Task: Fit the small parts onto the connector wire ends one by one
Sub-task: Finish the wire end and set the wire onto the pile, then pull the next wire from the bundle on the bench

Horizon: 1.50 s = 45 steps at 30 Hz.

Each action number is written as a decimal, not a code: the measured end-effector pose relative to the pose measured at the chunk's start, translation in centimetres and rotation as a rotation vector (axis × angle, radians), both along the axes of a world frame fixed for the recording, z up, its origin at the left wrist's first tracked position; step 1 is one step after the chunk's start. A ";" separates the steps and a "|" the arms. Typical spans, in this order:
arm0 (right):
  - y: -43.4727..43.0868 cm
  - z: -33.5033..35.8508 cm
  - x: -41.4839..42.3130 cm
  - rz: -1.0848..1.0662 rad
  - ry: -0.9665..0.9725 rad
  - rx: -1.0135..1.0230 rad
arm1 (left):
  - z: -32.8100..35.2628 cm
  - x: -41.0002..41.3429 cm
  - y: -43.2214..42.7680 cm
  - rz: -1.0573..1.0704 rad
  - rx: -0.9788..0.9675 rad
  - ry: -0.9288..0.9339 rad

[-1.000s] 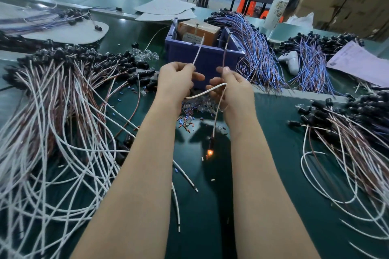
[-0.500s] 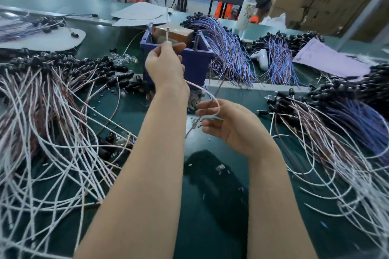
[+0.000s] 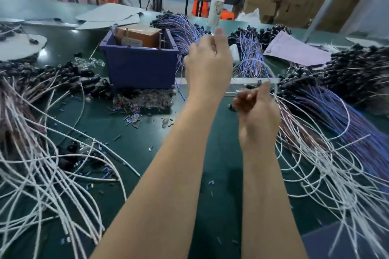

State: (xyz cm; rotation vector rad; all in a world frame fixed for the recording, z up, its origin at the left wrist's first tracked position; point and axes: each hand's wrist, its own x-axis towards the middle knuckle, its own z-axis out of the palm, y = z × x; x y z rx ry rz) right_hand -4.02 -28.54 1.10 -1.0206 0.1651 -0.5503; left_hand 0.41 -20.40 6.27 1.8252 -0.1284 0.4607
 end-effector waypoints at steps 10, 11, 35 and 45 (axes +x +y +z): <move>-6.2 0.2 -0.6 -0.209 -0.037 0.491 | -4.2 -0.4 -7.5 -0.509 0.157 0.498; -6.9 0.0 -0.6 -0.282 0.032 0.393 | -4.3 -0.3 -8.0 -0.546 0.115 0.503; -9.9 -2.5 -1.5 -0.358 0.234 0.452 | -8.9 1.8 -14.1 -0.214 0.112 0.309; 4.3 -0.7 3.4 0.151 0.184 -0.233 | -4.5 2.6 2.6 0.090 -0.289 0.151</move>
